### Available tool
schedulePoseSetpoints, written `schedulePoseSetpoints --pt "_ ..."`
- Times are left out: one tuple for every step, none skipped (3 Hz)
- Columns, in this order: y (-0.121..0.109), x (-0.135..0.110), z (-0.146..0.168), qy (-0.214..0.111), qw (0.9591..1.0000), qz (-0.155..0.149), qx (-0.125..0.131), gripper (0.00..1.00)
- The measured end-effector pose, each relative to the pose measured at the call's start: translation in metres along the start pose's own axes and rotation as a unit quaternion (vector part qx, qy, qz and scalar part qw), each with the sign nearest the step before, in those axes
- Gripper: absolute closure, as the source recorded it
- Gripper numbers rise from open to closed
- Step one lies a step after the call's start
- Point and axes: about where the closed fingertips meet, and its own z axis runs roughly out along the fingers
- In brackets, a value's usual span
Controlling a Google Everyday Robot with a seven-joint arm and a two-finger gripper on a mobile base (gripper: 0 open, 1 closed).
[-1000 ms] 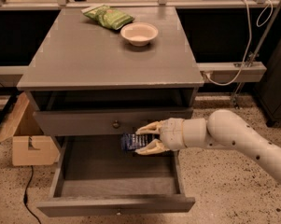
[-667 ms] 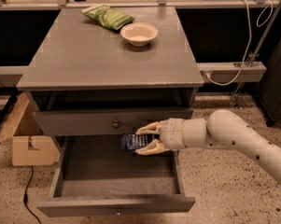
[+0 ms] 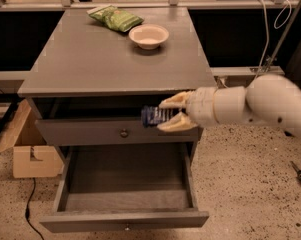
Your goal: Pick rxbar blueberry from middle drawer and place on counter
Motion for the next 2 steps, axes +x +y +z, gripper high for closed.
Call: schedulePoseSetpoints --pt "-0.043 -0.015 -0.017 0.011 0.9996 0.014 0.024 1.0" --pt "-0.09 -0.017 -0.022 0.025 0.9978 0.045 0.042 1.0"
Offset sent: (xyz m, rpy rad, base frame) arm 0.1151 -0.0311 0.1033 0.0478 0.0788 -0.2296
